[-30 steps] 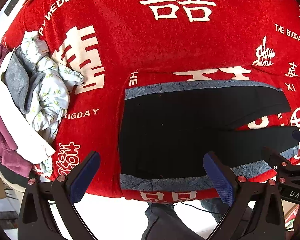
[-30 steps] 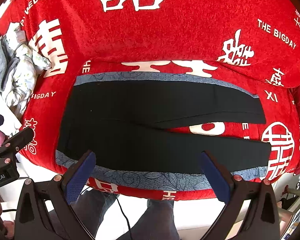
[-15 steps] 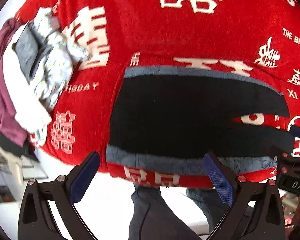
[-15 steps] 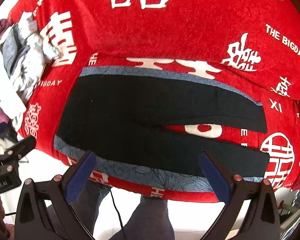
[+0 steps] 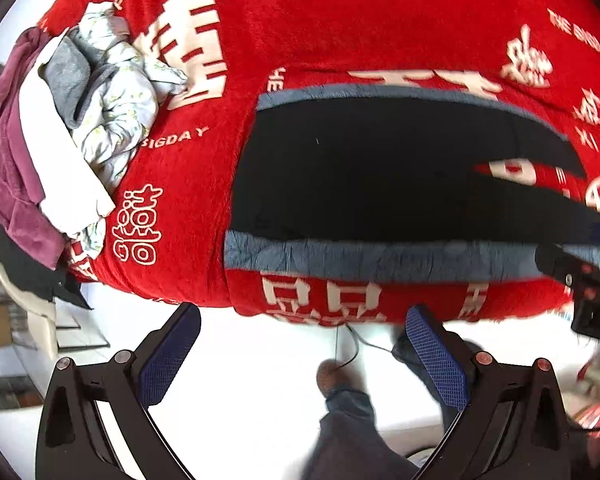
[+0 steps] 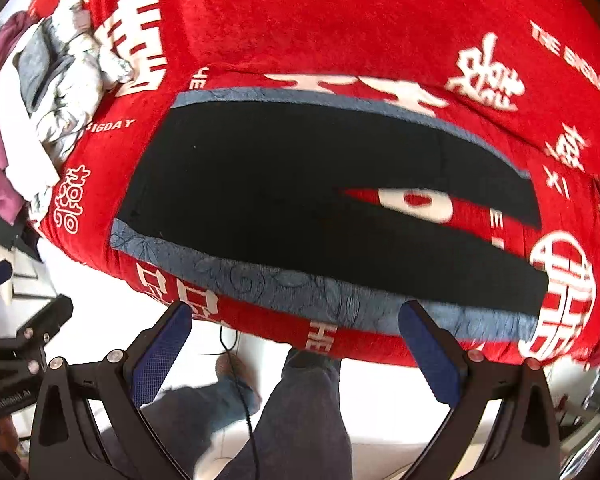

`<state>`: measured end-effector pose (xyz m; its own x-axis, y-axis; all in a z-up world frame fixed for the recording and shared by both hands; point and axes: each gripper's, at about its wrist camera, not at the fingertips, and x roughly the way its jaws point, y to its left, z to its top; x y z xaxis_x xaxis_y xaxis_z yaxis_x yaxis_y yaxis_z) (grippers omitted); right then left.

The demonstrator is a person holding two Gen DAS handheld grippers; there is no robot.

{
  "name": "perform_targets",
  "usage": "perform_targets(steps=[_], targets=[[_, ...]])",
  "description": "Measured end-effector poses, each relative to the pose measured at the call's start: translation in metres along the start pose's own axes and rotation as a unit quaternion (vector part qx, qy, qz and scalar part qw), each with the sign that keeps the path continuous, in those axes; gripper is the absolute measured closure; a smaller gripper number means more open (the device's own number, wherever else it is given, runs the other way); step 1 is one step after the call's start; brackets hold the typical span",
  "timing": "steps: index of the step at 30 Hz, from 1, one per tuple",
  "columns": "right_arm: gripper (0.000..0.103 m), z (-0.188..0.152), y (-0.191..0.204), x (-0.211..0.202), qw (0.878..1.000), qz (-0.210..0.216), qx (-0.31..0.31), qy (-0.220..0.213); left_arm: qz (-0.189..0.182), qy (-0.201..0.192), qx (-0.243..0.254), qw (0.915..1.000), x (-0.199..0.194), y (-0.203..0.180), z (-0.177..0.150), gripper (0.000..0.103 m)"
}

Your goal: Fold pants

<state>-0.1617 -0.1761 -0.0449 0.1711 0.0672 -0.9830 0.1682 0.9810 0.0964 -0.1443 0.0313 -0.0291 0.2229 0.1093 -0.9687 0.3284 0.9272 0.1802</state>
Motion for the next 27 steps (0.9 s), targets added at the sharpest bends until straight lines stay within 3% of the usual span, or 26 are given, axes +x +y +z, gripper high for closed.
perform_targets(steps=[3,5,10,13,17,19,21,23,27], targets=[[0.0,-0.033,0.01,0.011,1.0,-0.014,0.025,0.004,-0.018,0.012,-0.002,0.9998,0.02,0.016,-0.033,0.0],[0.0,-0.058,0.018,0.021,0.999,-0.022,0.034,0.014,-0.02,0.045,-0.01,0.9987,0.036,0.029,-0.058,0.0],[0.0,-0.132,0.036,0.04,0.997,-0.029,0.025,0.073,-0.033,0.101,-0.029,0.9939,0.07,0.065,-0.118,0.0],[0.0,-0.169,0.029,0.042,0.994,-0.042,0.027,0.093,-0.03,0.109,-0.035,0.9929,0.081,0.083,-0.141,0.0],[0.0,-0.194,-0.001,0.04,0.99,-0.056,0.07,0.106,-0.037,0.104,-0.059,0.9921,0.086,0.1,-0.145,0.0],[0.0,-0.193,-0.013,0.039,0.99,-0.037,0.096,0.096,-0.057,0.09,-0.074,0.9916,0.089,0.101,-0.136,0.0],[0.0,-0.183,-0.024,0.043,0.988,0.015,0.13,0.075,-0.081,0.078,-0.087,0.9899,0.1,0.098,-0.122,0.0],[0.0,-0.162,-0.035,0.055,0.979,0.091,0.175,0.045,-0.1,0.072,-0.099,0.9874,0.112,0.092,-0.103,0.0],[0.0,-0.116,-0.043,0.101,0.957,0.177,0.226,0.028,-0.142,0.068,-0.147,0.9765,0.145,0.084,-0.064,0.0]])
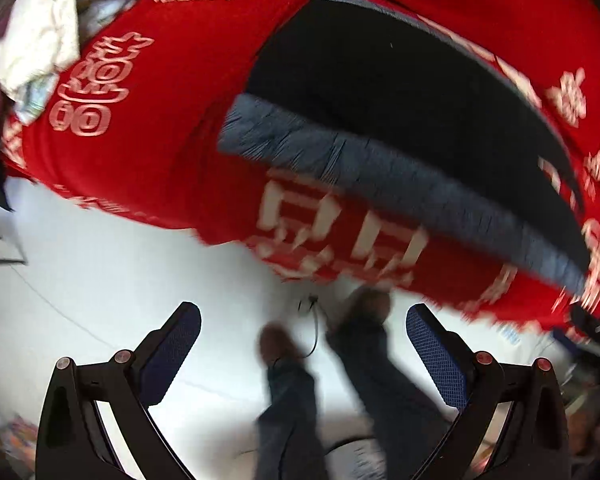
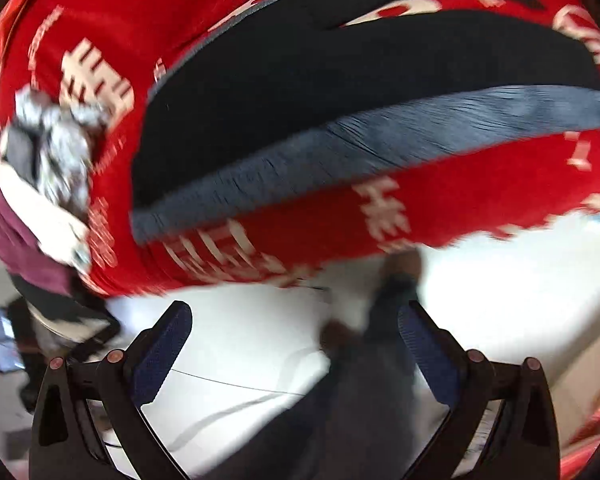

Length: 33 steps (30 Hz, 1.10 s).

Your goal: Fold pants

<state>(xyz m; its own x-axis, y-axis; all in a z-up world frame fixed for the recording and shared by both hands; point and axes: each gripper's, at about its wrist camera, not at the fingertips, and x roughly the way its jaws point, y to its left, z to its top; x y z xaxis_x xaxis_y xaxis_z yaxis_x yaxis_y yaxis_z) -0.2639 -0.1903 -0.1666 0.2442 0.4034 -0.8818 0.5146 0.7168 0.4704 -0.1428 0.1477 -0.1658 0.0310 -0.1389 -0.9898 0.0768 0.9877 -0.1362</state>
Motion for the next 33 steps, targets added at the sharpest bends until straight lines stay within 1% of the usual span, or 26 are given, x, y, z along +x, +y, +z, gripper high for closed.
perform_targets(steps=[1,3,5,6,7,9,12,16,18,20,22,24,26,27,29,30,31,32,33], targets=[[0.0,0.009,0.002,0.01,1.0,0.011,0.003,0.0,-0.008,-0.003,-0.006,0.9999,0.008,-0.002,0.01,0.0],[0.0,0.03,0.002,0.035,0.999,0.038,0.002,0.009,-0.002,-0.008,-0.012,0.9999,0.023,-0.008,0.027,0.0],[0.0,0.042,-0.005,0.057,0.997,0.071,0.011,0.02,0.001,-0.008,-0.019,0.9998,0.039,-0.012,0.042,0.0],[0.0,0.047,-0.012,0.067,0.996,0.085,0.023,0.027,-0.005,-0.007,-0.025,0.9996,0.045,-0.013,0.047,0.0],[0.001,0.048,-0.02,0.075,0.995,0.091,0.033,0.028,-0.02,-0.008,-0.033,0.9992,0.049,-0.014,0.051,0.0],[0.001,0.054,-0.038,0.087,0.992,0.112,0.059,0.02,-0.035,-0.011,-0.045,0.9983,0.056,-0.014,0.056,0.0],[0.001,0.059,-0.061,0.098,0.986,0.145,0.084,0.006,-0.054,-0.015,-0.049,0.9972,0.069,-0.016,0.059,0.0],[0.0,0.066,-0.067,0.106,0.978,0.187,0.094,-0.006,-0.084,-0.009,-0.051,0.9951,0.084,-0.011,0.06,0.0],[0.0,0.063,-0.06,0.104,0.971,0.227,0.078,-0.019,-0.093,-0.004,-0.054,0.9942,0.087,-0.005,0.061,0.0],[0.0,0.061,-0.048,0.108,0.967,0.243,0.076,-0.032,-0.107,0.004,-0.056,0.9926,0.089,-0.001,0.063,0.0],[0.0,0.059,-0.033,0.12,0.96,0.267,0.079,-0.037,-0.119,0.004,-0.051,0.9916,0.089,0.005,0.066,0.0],[0.0,0.061,-0.006,0.137,0.952,0.294,0.071,-0.039,-0.13,0.001,-0.039,0.9907,0.087,0.013,0.069,0.0],[0.0,0.066,0.012,0.149,0.947,0.313,0.058,-0.039,-0.138,-0.004,-0.034,0.9898,0.088,0.016,0.076,0.0],[0.0,0.069,0.03,0.159,0.945,0.322,0.051,-0.037,-0.142,-0.005,-0.035,0.9892,0.089,0.016,0.079,0.0],[0.002,0.075,0.048,0.167,0.944,0.325,0.05,-0.029,-0.154,-0.01,-0.043,0.9871,0.088,0.024,0.081,0.0],[0.011,0.079,0.056,0.171,0.945,0.321,0.055,-0.02,-0.163,-0.012,-0.051,0.9853,0.087,0.029,0.081,0.0],[0.026,0.082,0.063,0.174,0.945,0.32,0.063,-0.004,-0.177,-0.013,-0.064,0.9822,0.085,0.033,0.082,0.0],[0.063,0.084,0.066,0.176,0.943,0.325,0.074,0.01,-0.192,-0.013,-0.076,0.9783,0.084,0.034,0.083,0.0],[0.076,0.085,0.066,0.174,0.941,0.327,0.084,0.013,-0.21,-0.014,-0.089,0.9735,0.081,0.037,0.083,0.0]])
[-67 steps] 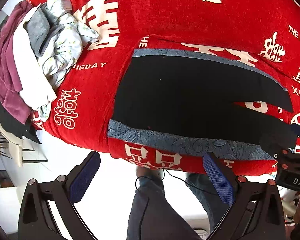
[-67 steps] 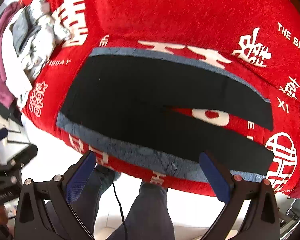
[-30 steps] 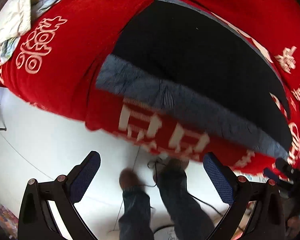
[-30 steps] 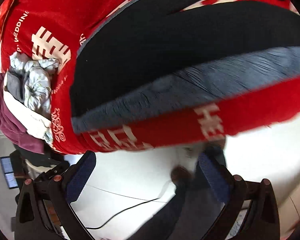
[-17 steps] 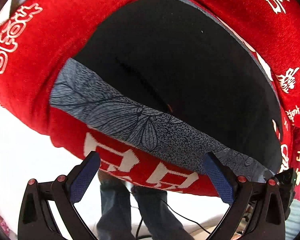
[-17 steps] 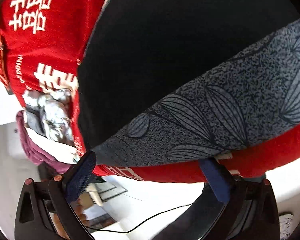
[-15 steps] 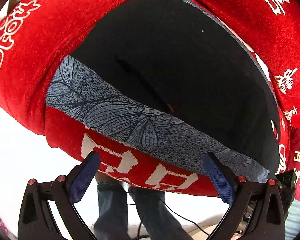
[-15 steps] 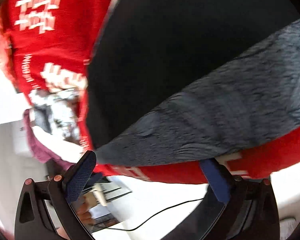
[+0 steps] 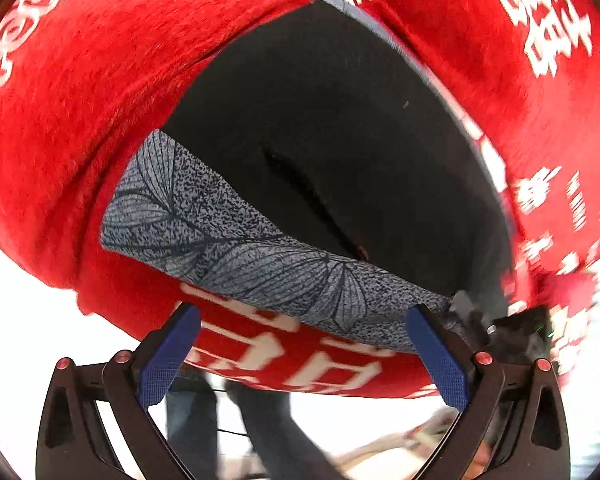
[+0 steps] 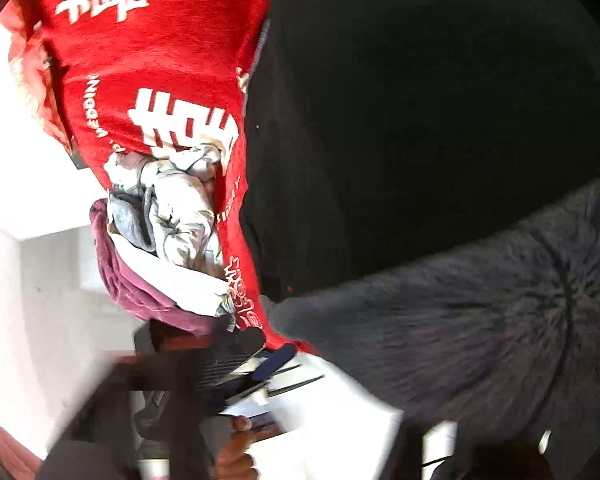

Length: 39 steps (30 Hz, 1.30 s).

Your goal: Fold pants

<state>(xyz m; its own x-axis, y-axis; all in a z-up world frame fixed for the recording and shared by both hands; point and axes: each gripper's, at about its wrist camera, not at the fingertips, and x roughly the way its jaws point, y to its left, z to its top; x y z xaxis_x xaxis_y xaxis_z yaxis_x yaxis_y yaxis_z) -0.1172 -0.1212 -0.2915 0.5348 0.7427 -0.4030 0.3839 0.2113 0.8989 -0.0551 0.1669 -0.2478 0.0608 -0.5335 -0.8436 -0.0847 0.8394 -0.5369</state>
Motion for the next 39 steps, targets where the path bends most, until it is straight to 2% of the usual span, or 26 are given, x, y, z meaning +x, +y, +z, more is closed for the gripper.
perform_targets(steps=[2,4,7,9,10,11,13,14,17,22,25,26,27,28,29,31,34,36,39], targets=[[0.08,0.0,0.009,-0.009,1.0,0.025,-0.008,0.0,-0.045,-0.006,-0.018,0.9988,-0.006,-0.003,0.001,0.0],[0.08,-0.003,0.022,-0.017,0.999,0.046,-0.019,0.005,-0.075,-0.017,-0.024,0.9968,-0.008,-0.009,0.005,0.0],[0.08,-0.005,0.032,-0.02,0.998,0.061,-0.022,0.017,-0.092,-0.028,-0.044,0.9944,0.003,-0.009,0.018,0.0],[0.08,-0.005,0.034,-0.018,0.998,0.047,-0.032,0.028,-0.091,-0.036,-0.065,0.9931,0.012,-0.002,0.028,0.005],[0.08,-0.006,0.032,-0.018,0.998,0.037,-0.035,0.034,-0.077,-0.042,-0.07,0.9937,0.016,0.001,0.033,0.019],[0.079,-0.006,0.029,-0.016,0.998,0.028,-0.036,0.042,-0.065,-0.04,-0.068,0.9947,0.02,0.0,0.034,0.039],[0.076,-0.007,0.016,-0.015,0.998,-0.007,-0.032,0.052,-0.05,-0.031,-0.047,0.9971,0.028,0.0,0.038,0.056],[0.07,-0.008,0.007,-0.019,0.998,-0.034,-0.029,0.045,-0.05,-0.029,-0.038,0.9976,0.026,0.002,0.036,0.057],[0.042,-0.009,-0.021,-0.046,0.996,-0.086,0.0,-0.003,-0.036,-0.015,-0.01,0.9992,0.026,0.0,0.035,0.057],[0.043,-0.019,-0.045,-0.102,0.991,-0.066,0.055,-0.105,-0.022,0.008,0.014,0.9996,0.027,-0.007,0.035,0.057],[0.043,-0.02,-0.065,-0.113,0.982,-0.008,0.123,-0.145,-0.008,0.012,0.024,0.9996,0.035,-0.018,0.041,0.057],[0.045,-0.019,-0.073,-0.112,0.976,0.019,0.155,-0.153,0.001,0.011,0.034,0.9994,0.037,-0.024,0.041,0.061],[0.067,-0.02,-0.077,-0.112,0.97,0.034,0.18,-0.16,0.008,0.008,0.042,0.999,0.037,-0.031,0.042,0.068],[0.088,-0.02,-0.077,-0.114,0.968,0.028,0.187,-0.165,0.013,0.006,0.047,0.9988,0.034,-0.034,0.043,0.073],[0.096,-0.018,-0.071,-0.118,0.969,0.01,0.18,-0.167,0.017,0.003,0.045,0.9988,0.032,-0.04,0.046,0.073],[0.096,-0.01,-0.045,-0.125,0.977,-0.015,0.14,-0.159,0.019,-0.009,0.039,0.999,0.02,-0.048,0.051,0.074],[0.096,0.021,0.016,-0.14,0.989,-0.067,0.032,-0.126,0.024,-0.033,0.055,0.9977,0.0,-0.072,0.065,0.074],[0.096,0.055,0.059,-0.144,0.99,-0.092,-0.04,-0.097,0.024,-0.05,0.071,0.9959,-0.009,-0.093,0.081,0.074],[0.096,0.12,0.094,-0.144,0.988,-0.102,-0.092,-0.068,0.029,-0.078,0.086,0.9928,-0.004,-0.126,0.12,0.073]])
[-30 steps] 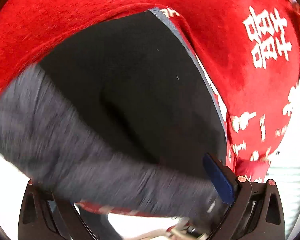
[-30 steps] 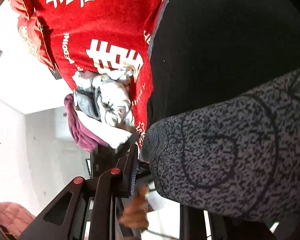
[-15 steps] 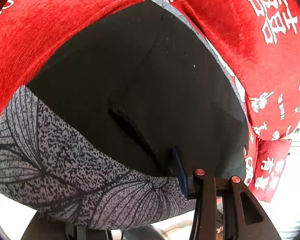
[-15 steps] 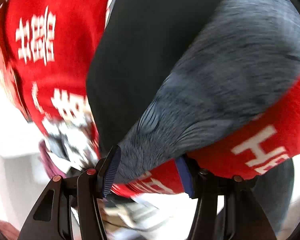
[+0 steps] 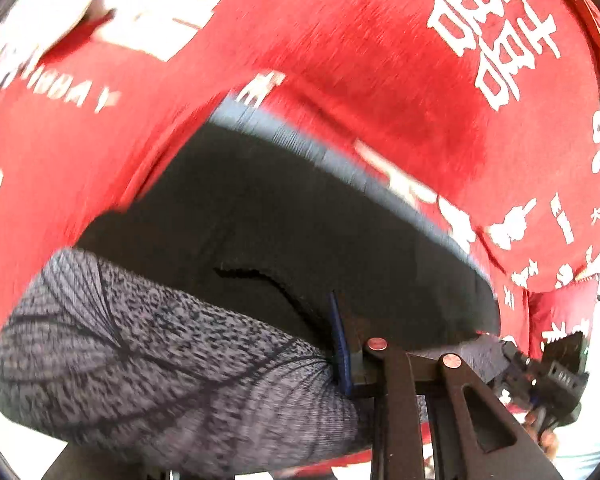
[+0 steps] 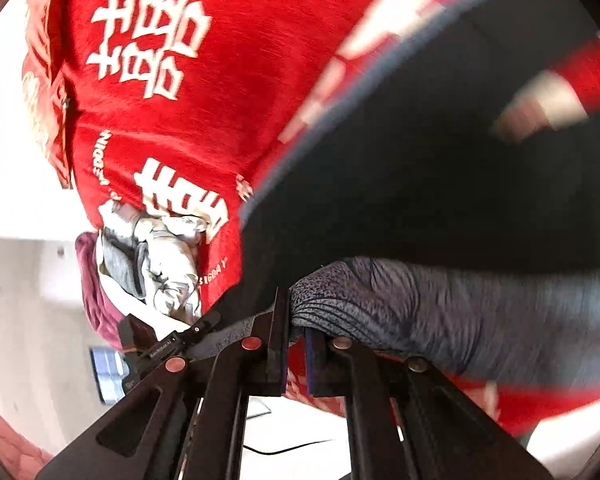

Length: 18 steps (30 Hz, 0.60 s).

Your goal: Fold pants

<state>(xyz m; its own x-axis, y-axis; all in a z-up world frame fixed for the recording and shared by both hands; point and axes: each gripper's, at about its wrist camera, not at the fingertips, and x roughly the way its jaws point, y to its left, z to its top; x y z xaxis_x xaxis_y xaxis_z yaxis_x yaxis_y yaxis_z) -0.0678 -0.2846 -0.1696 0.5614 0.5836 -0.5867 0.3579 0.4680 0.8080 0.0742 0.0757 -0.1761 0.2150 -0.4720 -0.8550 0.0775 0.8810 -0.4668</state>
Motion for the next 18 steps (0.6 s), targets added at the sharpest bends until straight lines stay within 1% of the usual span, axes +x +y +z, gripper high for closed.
perform_targets(steps=[1,3,5,6,7,8,9,10,12,13,14,15,16,17,18], targets=[[0.096,0.018,0.006,0.004,1.0,-0.005,-0.012,0.006,0.006,-0.005,0.002,1.0,0.009,-0.008,0.015,0.073],[0.096,0.067,0.015,0.027,0.999,-0.026,-0.028,0.03,0.019,-0.01,0.009,0.9997,0.032,-0.018,0.042,0.073],[0.096,0.103,0.012,0.048,0.997,-0.044,-0.042,0.047,0.043,-0.011,0.015,0.9989,0.063,-0.027,0.066,0.073],[0.096,0.126,0.011,0.066,0.995,-0.06,-0.058,0.059,0.056,-0.009,0.017,0.9982,0.076,-0.028,0.074,0.073],[0.096,0.137,0.008,0.078,0.993,-0.068,-0.066,0.067,0.074,-0.002,0.012,0.9972,0.097,-0.026,0.086,0.073],[0.096,0.144,-0.002,0.086,0.992,-0.072,-0.075,0.077,0.083,0.008,0.004,0.9965,0.11,-0.023,0.092,0.071],[0.094,0.158,-0.004,0.101,0.99,-0.078,-0.08,0.084,0.089,0.023,-0.007,0.9957,0.123,-0.019,0.097,0.07],[0.092,0.172,-0.012,0.117,0.989,-0.09,-0.077,0.09,0.089,0.023,-0.016,0.9957,0.13,-0.016,0.102,0.07],[0.091,0.186,-0.038,0.14,0.987,-0.106,-0.049,0.111,0.092,0.025,-0.015,0.9953,0.128,-0.02,0.107,0.066],[0.091,0.189,-0.049,0.147,0.988,-0.1,-0.028,0.117,0.095,0.03,-0.009,0.995,0.123,-0.024,0.108,0.063],[0.091,0.192,-0.056,0.147,0.99,-0.085,-0.011,0.112,0.095,0.029,-0.004,0.995,0.117,-0.026,0.107,0.053],[0.091,0.195,-0.061,0.147,0.991,-0.069,0.007,0.11,0.117,0.017,0.008,0.993,0.106,-0.029,0.106,0.045],[0.089,0.194,-0.064,0.146,0.992,-0.062,0.011,0.112,0.133,0.009,0.017,0.991,0.098,-0.032,0.106,0.033],[0.081,0.194,-0.062,0.143,0.992,-0.052,0.009,0.114,0.152,-0.002,0.025,0.988,0.084,-0.034,0.104,0.021],[0.062,0.193,-0.058,0.14,0.992,-0.045,0.002,0.115,0.163,-0.012,0.03,0.9862,0.075,-0.037,0.103,0.017]])
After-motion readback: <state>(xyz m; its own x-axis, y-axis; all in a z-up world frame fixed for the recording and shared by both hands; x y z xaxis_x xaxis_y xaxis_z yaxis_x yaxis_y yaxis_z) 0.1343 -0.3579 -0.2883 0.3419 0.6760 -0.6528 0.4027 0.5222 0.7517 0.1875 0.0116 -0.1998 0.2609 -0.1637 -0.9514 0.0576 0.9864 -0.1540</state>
